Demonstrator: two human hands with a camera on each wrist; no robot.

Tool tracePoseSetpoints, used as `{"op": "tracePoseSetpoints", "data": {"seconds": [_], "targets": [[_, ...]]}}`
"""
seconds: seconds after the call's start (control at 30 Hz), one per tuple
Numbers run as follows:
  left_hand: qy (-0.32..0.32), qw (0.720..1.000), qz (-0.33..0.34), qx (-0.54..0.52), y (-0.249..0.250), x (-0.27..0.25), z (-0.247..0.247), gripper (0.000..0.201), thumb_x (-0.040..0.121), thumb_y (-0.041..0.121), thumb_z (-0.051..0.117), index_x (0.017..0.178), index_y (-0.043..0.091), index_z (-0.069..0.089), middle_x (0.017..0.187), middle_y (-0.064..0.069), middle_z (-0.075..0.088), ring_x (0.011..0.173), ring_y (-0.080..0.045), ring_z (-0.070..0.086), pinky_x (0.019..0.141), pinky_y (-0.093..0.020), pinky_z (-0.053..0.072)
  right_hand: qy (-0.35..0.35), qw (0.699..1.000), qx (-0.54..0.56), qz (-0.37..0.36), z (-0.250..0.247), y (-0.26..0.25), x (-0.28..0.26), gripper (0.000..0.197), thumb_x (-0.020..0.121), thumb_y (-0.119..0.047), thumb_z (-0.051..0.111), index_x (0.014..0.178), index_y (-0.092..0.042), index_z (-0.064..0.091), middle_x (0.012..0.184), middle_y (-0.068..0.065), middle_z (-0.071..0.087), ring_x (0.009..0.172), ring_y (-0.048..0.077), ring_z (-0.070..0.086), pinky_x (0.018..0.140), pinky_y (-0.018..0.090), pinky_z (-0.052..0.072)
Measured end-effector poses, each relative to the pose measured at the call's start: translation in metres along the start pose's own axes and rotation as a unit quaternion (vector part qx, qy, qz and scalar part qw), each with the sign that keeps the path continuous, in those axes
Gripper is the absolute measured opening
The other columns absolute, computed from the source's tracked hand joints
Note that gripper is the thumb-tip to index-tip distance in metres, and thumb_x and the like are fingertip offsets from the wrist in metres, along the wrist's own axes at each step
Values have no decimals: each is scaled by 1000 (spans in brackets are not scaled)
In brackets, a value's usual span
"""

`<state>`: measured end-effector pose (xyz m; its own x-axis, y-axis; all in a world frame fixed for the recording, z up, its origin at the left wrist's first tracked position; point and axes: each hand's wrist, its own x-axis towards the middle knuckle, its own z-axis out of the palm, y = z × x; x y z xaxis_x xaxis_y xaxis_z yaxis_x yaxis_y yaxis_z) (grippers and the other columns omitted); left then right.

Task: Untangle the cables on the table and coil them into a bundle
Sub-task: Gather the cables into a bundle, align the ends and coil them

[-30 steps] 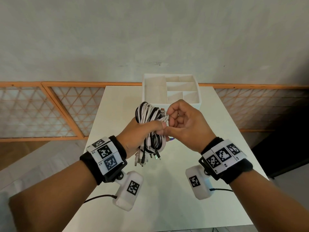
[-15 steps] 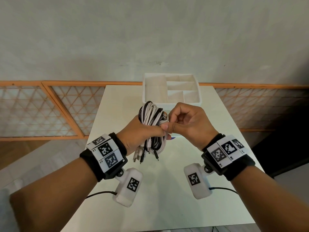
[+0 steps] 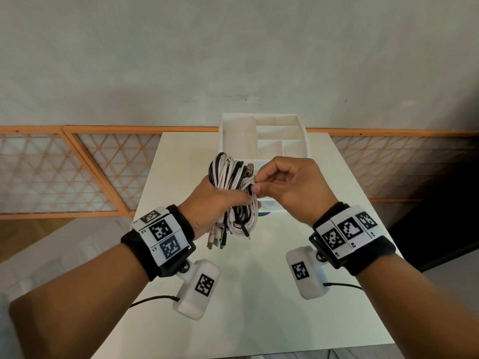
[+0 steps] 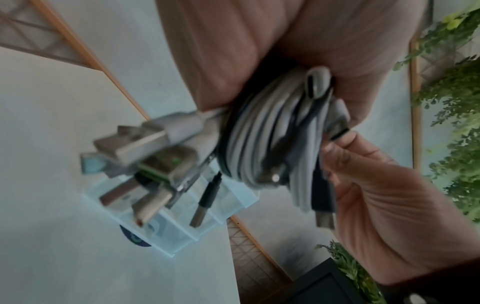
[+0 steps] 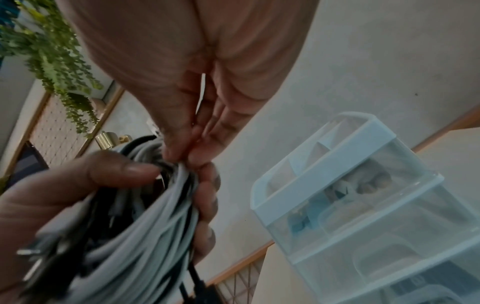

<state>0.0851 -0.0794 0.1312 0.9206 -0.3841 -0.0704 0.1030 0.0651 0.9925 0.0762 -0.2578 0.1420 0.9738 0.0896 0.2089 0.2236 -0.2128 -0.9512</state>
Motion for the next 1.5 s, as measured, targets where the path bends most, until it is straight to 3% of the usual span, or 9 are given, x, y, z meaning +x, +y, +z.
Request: {"op": "tracePoseSetpoints", "data": {"seconds": [0.17,0.27,0.4,0.5,0.8,1.1,1.23,1.4,1.5], "targets": [[1,1000,14,1,7,1,5,17,74,1,63,89,3,70,89,-19,68,88,-33,66,92,-54,50,72,995,36,-57,9,-4,-2,14,73,3,81,77,-4,70,77,17,72,74,39,68,74,51,60],[48,999,22,-12,6,3,4,18,72,2,63,88,9,70,86,-15,67,86,-27,66,89,-48,52,39,997,18,-60,8,-1,-4,21,75,-10,78,94,-9,70,91,6,71,84,27,69,81,44,59],[71,996,41,-27,7,5,7,19,74,-2,59,91,-8,63,87,-32,63,82,-33,64,77,-53,54,-71,997,-18,36,10,8,-5,96,62,-49,84,145,-25,41,139,-8,52,119,12,58,96,39,52],[53,998,38,-19,8,7,16,11,79,-10,57,88,-17,57,75,-23,58,72,-26,58,65,-38,50,-141,989,30,19,28,14,-6,115,59,-29,93,151,-22,24,140,-2,55,129,16,55,107,48,46],[3,998,-57,-38,-5,3,24,16,87,-3,61,100,0,70,93,-17,68,84,-23,65,72,-32,54,-29,1000,6,10,34,25,-5,89,55,10,83,131,-20,48,105,2,71,100,18,71,84,48,60],[110,982,-135,-75,-31,9,17,36,76,2,75,109,11,69,103,-17,74,87,-28,71,78,-44,60,-45,976,-199,70,31,47,-9,97,52,-40,85,135,-42,34,100,-11,72,92,13,70,82,38,60],[51,981,-172,-76,-44,17,15,36,78,1,72,112,8,67,106,-20,73,83,-30,70,82,-47,59,-35,969,-205,133,30,62,-4,120,43,-45,80,140,-64,12,86,-5,72,83,21,70,76,40,61],[44,971,-226,-58,-63,32,18,40,78,5,72,116,15,65,105,-12,74,80,-20,70,77,-39,60,-21,953,-257,161,29,88,-3,82,47,-45,73,121,-50,40,86,-11,71,81,17,69,72,38,61],[17,966,-256,-38,-75,42,20,44,78,14,79,119,18,64,115,-12,72,95,-23,69,90,-41,57,-40,929,-315,191,18,100,1,74,51,-55,72,117,-46,40,86,-11,70,81,20,68,74,36,59]]}}
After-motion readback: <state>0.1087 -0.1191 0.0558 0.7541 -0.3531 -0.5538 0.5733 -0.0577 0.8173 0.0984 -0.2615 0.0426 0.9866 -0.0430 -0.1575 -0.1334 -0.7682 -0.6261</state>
